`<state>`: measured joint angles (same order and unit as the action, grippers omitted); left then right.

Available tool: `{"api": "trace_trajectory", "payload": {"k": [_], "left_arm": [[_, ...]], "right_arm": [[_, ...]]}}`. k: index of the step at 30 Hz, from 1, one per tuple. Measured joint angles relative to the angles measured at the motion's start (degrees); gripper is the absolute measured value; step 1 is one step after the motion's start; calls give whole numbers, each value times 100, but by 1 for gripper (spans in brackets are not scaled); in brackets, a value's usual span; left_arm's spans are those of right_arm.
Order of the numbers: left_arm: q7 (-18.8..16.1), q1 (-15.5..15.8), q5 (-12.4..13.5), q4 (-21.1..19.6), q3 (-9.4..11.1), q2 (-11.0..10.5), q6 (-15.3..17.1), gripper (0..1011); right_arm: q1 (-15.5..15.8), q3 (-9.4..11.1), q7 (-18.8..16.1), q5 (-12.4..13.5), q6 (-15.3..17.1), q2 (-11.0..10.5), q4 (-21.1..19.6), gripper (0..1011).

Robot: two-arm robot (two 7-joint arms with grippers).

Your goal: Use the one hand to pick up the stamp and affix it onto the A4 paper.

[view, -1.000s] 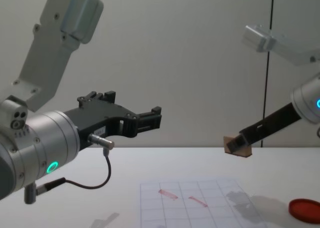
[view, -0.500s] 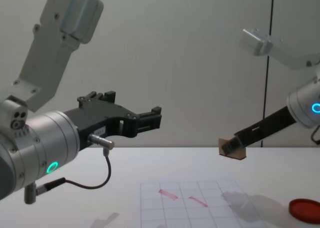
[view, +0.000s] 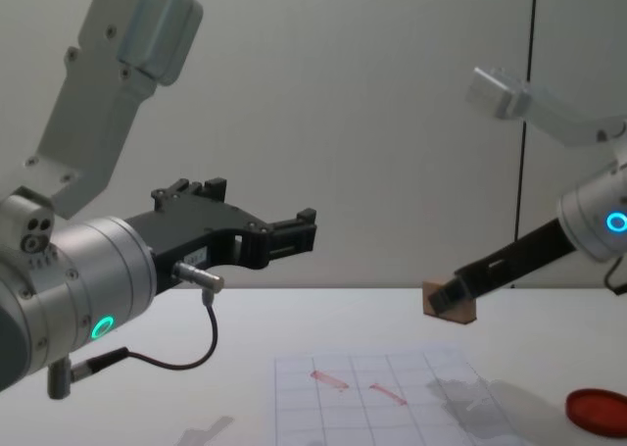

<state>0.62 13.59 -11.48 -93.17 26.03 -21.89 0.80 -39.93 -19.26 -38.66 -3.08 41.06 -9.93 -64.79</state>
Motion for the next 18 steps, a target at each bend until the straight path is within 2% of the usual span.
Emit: {"api": "trace_trajectory", "payload": {"k": [12,18], "left_arm": [[0,0,0,0,0,0,0,1002],[0,0,0,0,0,0,0,1002]], "right_arm": [[-170,-194,-365,-440,3,55,261,218],[-272,-249,-408,-504,-91,112,424,218]]}}
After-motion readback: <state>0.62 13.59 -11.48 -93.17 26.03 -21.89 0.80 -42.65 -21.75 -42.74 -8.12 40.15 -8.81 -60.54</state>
